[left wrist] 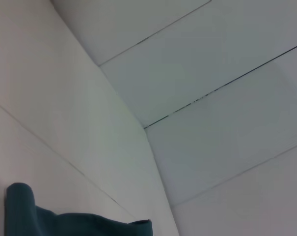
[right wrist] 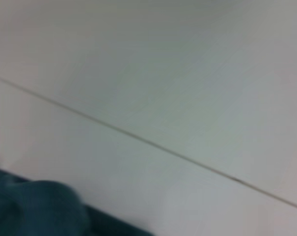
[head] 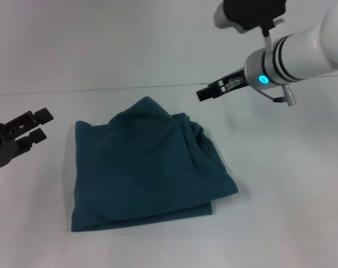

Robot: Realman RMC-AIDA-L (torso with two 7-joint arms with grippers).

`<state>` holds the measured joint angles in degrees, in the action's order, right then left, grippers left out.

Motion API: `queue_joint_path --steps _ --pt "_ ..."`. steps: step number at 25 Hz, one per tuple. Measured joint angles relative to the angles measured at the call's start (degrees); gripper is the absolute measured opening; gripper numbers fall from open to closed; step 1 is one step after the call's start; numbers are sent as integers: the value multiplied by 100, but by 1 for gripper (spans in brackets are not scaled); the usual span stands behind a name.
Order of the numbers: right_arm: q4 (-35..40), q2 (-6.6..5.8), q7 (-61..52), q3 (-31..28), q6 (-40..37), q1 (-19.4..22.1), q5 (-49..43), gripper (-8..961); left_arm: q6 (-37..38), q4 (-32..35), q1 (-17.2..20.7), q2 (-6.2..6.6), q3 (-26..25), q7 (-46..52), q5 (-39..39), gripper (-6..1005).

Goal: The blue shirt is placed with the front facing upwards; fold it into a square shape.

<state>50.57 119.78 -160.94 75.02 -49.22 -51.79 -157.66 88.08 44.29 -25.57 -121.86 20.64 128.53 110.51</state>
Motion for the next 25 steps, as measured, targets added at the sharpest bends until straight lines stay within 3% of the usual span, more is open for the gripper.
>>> queue_joint_path --steps 6,12,16,22,25 --pt "-167 0 220 -43 -805 -386 266 882 55 0 2 53 5 137 -123 798" --pt "-216 -29 261 -490 -1283 -735 410 883 127 0 -5 78 32 252 -129 798" --pt "-560 -19 421 -534 -891 -956 459 884 136 0 -11 78 35 265 -133 798" --pt "-1803 12 786 -512 71 -1550 661 883 138 0 -59 72 45 297 -133 798" --pt "-2042 23 968 -497 258 -1626 985 884 112 1 -70 60 46 301 -133 798"
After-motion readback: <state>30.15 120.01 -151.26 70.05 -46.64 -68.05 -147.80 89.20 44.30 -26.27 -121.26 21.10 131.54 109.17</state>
